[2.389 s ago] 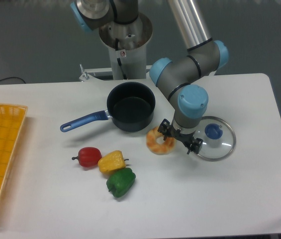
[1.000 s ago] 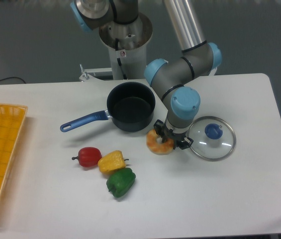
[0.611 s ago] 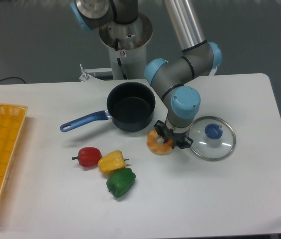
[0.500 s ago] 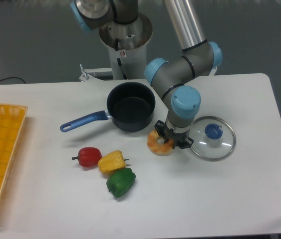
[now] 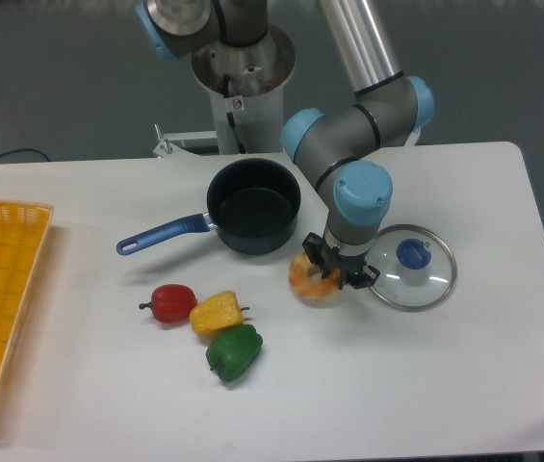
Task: Pick up the donuts
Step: 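Lift the grasped orange donut up off the table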
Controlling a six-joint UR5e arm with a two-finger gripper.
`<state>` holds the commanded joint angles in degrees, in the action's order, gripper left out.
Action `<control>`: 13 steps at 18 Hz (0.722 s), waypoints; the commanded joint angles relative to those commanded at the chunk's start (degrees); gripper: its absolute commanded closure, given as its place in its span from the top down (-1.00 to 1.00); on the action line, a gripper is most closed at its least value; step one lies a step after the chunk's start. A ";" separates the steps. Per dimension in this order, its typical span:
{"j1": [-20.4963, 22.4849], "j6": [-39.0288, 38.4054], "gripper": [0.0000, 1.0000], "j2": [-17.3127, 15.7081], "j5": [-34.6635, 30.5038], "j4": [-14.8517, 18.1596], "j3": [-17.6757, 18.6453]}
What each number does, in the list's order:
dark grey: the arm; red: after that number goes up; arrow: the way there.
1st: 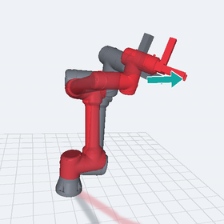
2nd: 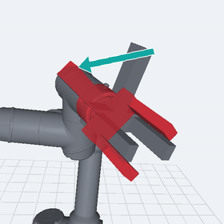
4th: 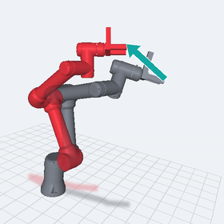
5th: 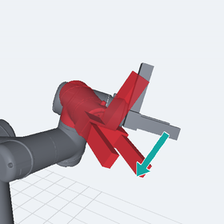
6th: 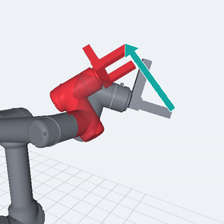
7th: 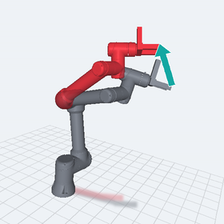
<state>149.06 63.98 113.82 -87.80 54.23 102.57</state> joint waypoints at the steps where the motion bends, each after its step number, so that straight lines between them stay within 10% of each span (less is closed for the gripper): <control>1: 0.00 0.09 -0.29 -0.18 0.00 0.00 -0.09; 13: 0.26 0.62 -0.31 -2.37 -0.44 9.05 -6.76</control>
<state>149.33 64.60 111.45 -88.24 63.28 95.80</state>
